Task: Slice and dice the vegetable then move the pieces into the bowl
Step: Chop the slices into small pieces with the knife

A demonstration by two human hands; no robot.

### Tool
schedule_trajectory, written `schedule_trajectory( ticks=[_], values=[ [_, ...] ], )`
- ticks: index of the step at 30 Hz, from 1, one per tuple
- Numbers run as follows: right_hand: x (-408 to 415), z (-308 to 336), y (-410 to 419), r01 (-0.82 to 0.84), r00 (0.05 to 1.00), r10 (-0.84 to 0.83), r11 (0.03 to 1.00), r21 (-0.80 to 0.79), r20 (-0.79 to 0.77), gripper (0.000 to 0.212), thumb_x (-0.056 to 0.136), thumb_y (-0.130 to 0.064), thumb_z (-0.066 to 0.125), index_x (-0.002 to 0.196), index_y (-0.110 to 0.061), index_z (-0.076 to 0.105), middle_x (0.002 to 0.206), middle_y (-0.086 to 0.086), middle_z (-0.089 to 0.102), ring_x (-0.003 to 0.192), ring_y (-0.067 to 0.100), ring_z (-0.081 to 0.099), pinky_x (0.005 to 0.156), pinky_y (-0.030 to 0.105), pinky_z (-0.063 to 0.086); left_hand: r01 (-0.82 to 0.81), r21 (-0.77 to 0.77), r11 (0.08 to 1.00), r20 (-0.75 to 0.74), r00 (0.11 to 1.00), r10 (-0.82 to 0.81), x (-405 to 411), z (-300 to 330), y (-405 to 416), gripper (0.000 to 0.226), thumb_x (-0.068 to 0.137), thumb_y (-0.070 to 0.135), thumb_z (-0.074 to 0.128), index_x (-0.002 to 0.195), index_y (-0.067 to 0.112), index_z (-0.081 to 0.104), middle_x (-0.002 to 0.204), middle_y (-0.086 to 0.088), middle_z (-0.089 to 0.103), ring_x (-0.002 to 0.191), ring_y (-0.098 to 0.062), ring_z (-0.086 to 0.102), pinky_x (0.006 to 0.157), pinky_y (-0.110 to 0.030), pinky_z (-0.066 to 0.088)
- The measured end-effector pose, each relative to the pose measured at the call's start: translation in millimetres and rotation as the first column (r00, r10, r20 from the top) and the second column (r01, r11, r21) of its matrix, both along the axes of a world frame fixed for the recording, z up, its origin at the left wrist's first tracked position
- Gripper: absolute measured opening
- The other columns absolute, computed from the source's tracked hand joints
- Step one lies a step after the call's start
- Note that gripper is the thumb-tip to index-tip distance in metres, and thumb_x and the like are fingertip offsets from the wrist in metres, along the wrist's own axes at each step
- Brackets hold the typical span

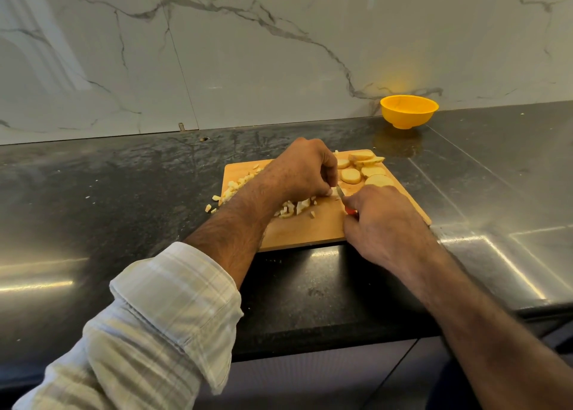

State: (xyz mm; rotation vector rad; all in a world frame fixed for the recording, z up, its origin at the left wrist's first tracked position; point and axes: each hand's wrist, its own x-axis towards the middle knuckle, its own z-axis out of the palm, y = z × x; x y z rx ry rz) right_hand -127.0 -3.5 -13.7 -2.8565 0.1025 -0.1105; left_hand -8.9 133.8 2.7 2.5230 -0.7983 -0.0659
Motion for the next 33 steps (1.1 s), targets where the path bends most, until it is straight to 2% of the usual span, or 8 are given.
schedule_trajectory(
  ticks=[6,9,13,17,22,26,29,33],
  values=[
    [-10,6,-4,-0.023,0.998,0.021,0.999,-0.034,-0.054,0.027,0.097,-0.029,0.065,0.122,-0.027,0.072,0.099,-0.008,0.063,0.085,0.01,0.056,0.069,0.024,0.049,-0.006,0.011,1.0,0.007,1.0,0.006,0,0,-2,0.013,0.086,0.009,0.086,0.093,0.019,0.081,0.09,0.006,0.076,0.087,-0.01,0.073,0.087,-0.032,0.064],
    [-28,7,-8,-0.022,0.996,0.02,0.999,-0.024,-0.088,0.029,0.099,-0.03,0.064,0.127,-0.029,0.07,0.108,-0.008,0.064,0.095,0.013,0.059,0.074,0.025,0.052,0.0,0.003,1.0,0.005,1.0,0.0,0,-1,1,0.013,0.086,0.01,0.086,0.093,0.019,0.081,0.09,0.006,0.075,0.087,-0.01,0.073,0.086,-0.032,0.065],
    [-26,8,-5,0.001,1.0,-0.001,1.0,0.017,-0.005,0.033,0.101,-0.033,0.061,0.133,-0.029,0.066,0.117,-0.004,0.065,0.098,0.014,0.059,0.075,0.027,0.053,-0.017,-0.017,1.0,0.004,1.0,0.018,0,-1,2,0.012,0.085,0.011,0.087,0.092,0.019,0.081,0.089,0.006,0.076,0.085,-0.009,0.073,0.084,-0.032,0.065],
    [-10,4,7,0.005,0.999,-0.005,1.0,0.006,-0.051,0.032,0.099,-0.031,0.063,0.13,-0.028,0.068,0.113,-0.004,0.064,0.097,0.014,0.059,0.078,0.028,0.055,-0.023,-0.006,1.0,0.01,1.0,0.024,0,-2,2,0.013,0.084,0.011,0.088,0.086,0.021,0.08,0.084,0.007,0.076,0.082,-0.009,0.073,0.083,-0.032,0.065],
    [5,8,10,0.014,0.999,-0.013,1.0,0.025,-0.03,0.034,0.096,-0.031,0.067,0.13,-0.025,0.068,0.107,-0.003,0.063,0.093,0.014,0.055,0.074,0.027,0.049,-0.027,-0.002,1.0,-0.011,1.0,0.027,2,-1,1,0.013,0.084,0.012,0.088,0.086,0.022,0.08,0.084,0.007,0.076,0.082,-0.008,0.073,0.084,-0.032,0.065],
    [-9,12,4,-0.02,0.997,0.018,1.0,-0.016,-0.072,0.033,0.097,-0.028,0.065,0.129,-0.027,0.07,0.103,-0.005,0.064,0.092,0.013,0.058,0.076,0.027,0.054,-0.024,-0.001,1.0,-0.007,1.0,0.024,1,-1,1,0.014,0.084,0.012,0.088,0.085,0.022,0.079,0.084,0.007,0.076,0.082,-0.009,0.073,0.084,-0.033,0.065],
    [-25,17,1,-0.02,0.99,0.016,0.999,-0.026,-0.142,0.036,0.099,-0.03,0.064,0.135,-0.028,0.066,0.115,-0.004,0.064,0.104,0.016,0.059,0.084,0.031,0.058,-0.016,-0.008,1.0,-0.015,1.0,0.016,0,-1,2,0.014,0.085,0.01,0.087,0.088,0.021,0.08,0.087,0.006,0.076,0.084,-0.01,0.073,0.085,-0.033,0.065],
    [-30,22,2,-0.023,0.998,0.023,1.0,-0.002,-0.066,0.036,0.102,-0.033,0.063,0.137,-0.028,0.065,0.125,-0.004,0.064,0.108,0.016,0.059,0.088,0.033,0.059,-0.026,-0.026,0.999,0.004,1.0,0.026,2,1,5,0.016,0.085,0.005,0.085,0.09,0.019,0.08,0.089,0.005,0.075,0.086,-0.01,0.073,0.084,-0.034,0.065]
  ],
)
